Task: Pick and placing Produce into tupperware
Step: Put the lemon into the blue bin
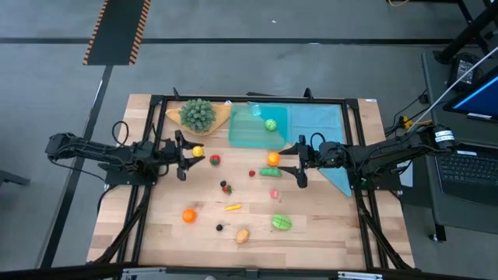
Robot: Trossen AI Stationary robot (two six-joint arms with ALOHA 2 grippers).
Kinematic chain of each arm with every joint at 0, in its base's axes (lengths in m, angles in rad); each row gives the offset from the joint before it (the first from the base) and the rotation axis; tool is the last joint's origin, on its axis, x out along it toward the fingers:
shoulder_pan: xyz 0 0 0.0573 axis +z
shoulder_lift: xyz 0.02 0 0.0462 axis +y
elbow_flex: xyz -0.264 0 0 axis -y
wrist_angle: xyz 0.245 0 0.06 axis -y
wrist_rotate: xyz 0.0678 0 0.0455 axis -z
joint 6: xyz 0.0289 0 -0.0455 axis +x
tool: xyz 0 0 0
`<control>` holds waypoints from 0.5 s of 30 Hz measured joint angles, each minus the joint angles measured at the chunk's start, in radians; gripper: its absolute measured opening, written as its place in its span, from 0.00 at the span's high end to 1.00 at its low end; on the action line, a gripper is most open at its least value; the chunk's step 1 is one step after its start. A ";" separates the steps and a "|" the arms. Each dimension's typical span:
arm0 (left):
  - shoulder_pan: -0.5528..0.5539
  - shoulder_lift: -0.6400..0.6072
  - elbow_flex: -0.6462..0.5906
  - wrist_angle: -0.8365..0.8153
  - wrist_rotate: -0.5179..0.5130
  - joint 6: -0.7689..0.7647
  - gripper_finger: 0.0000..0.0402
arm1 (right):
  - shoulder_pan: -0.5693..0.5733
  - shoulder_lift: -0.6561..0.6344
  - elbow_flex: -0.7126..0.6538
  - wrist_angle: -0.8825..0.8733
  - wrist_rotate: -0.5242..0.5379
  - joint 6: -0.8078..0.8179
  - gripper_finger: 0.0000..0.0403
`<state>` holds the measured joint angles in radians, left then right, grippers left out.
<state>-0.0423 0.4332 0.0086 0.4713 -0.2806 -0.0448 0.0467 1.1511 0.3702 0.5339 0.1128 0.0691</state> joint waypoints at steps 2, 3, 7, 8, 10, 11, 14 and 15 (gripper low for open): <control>0.021 0.008 0.000 0.000 0.000 0.000 0.50 | -0.001 0.000 0.000 0.000 0.001 -0.007 0.33; 0.029 0.015 0.000 0.000 0.000 -0.001 0.50 | -0.001 0.000 0.000 0.000 0.001 -0.018 0.33; 0.060 0.053 0.017 -0.004 0.000 -0.006 0.50 | -0.004 0.000 0.000 0.002 0.001 -0.031 0.33; 0.067 0.067 0.029 -0.003 0.000 -0.005 0.50 | -0.007 0.000 0.000 0.005 0.001 -0.039 0.33; 0.084 0.104 0.059 0.001 0.002 -0.005 0.50 | -0.015 0.000 0.000 0.020 0.001 -0.049 0.33; 0.093 0.127 0.075 0.001 0.001 -0.005 0.50 | -0.020 0.000 0.000 0.031 0.001 -0.051 0.33; 0.123 0.212 0.121 0.003 0.002 0.000 0.50 | -0.033 0.000 0.000 0.060 0.001 -0.052 0.33; 0.135 0.247 0.136 0.002 0.002 -0.001 0.50 | -0.038 0.000 0.000 0.068 0.001 -0.052 0.33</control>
<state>0.0923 0.6798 0.1448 0.4729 -0.2787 -0.0456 0.0087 1.1510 0.3702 0.6019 0.1135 0.0170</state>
